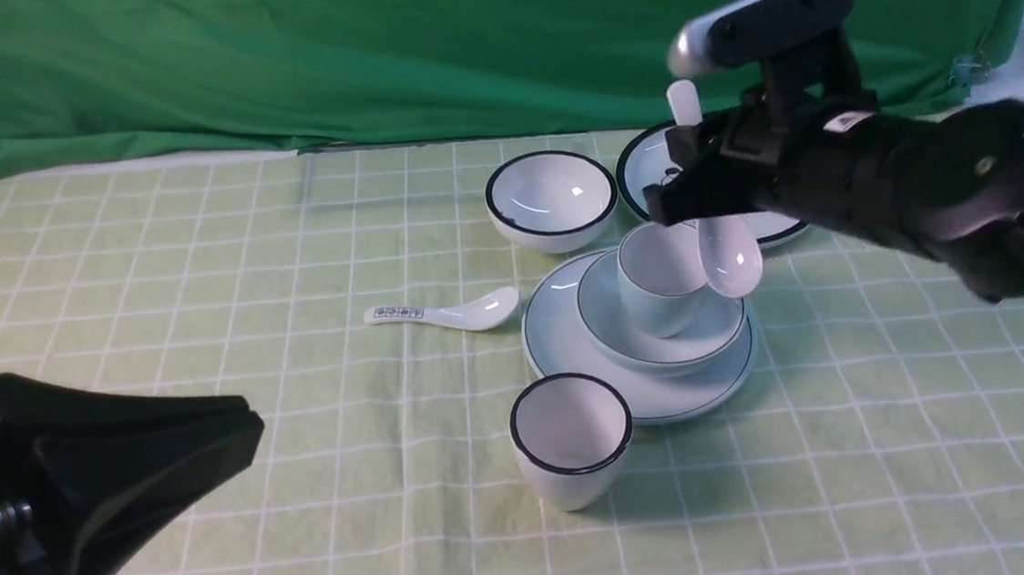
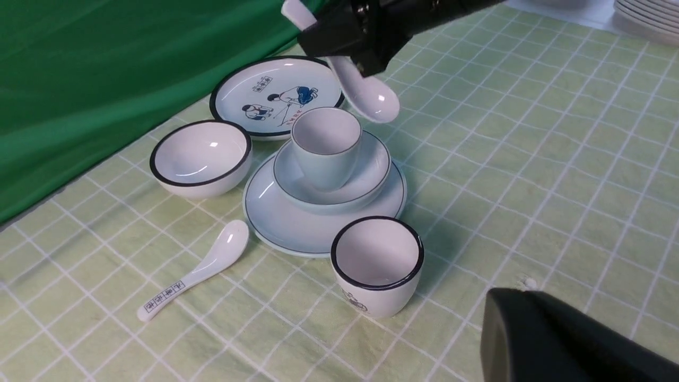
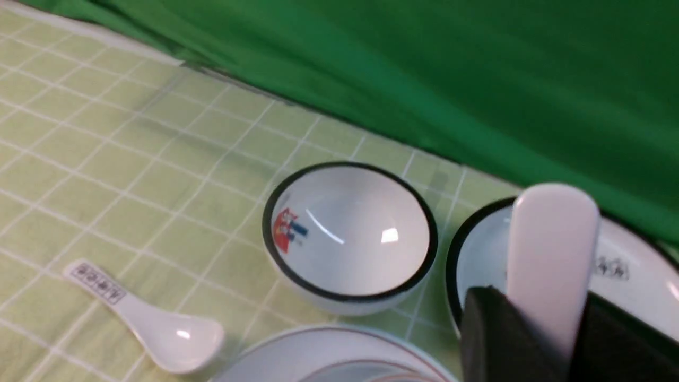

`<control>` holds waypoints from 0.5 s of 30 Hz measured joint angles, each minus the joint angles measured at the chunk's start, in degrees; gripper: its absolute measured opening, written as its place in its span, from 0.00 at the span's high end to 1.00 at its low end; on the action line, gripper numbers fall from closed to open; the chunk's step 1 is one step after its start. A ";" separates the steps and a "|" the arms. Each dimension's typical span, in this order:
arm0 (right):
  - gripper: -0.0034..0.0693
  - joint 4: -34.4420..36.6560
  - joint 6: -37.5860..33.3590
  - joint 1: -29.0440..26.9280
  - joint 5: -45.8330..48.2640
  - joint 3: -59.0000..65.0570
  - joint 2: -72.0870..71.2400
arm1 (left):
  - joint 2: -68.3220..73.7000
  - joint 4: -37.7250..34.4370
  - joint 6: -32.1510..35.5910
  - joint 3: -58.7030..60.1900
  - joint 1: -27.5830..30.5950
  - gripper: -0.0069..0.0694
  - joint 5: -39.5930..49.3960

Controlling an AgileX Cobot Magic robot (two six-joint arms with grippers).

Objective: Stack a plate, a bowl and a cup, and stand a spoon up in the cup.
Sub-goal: Use the right arm to put the blue soup spoon into the blue teacup in the middle

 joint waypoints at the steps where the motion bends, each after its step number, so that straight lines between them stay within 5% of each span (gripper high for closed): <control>1: 0.73 -2.05 1.57 1.17 -2.39 0.08 0.34 | 0.00 0.00 0.00 0.00 0.00 0.91 0.00; 9: 0.73 -16.48 21.35 1.85 -14.59 0.37 1.69 | 0.00 -0.44 0.00 0.00 0.00 0.91 0.05; 13: 0.73 -33.09 42.10 -0.46 -20.50 1.06 4.07 | 0.00 -0.69 0.00 0.00 0.00 0.91 0.05; 15: 0.73 -35.64 45.66 -1.01 -20.90 1.10 4.76 | 0.00 -0.69 0.00 0.00 0.00 0.91 0.05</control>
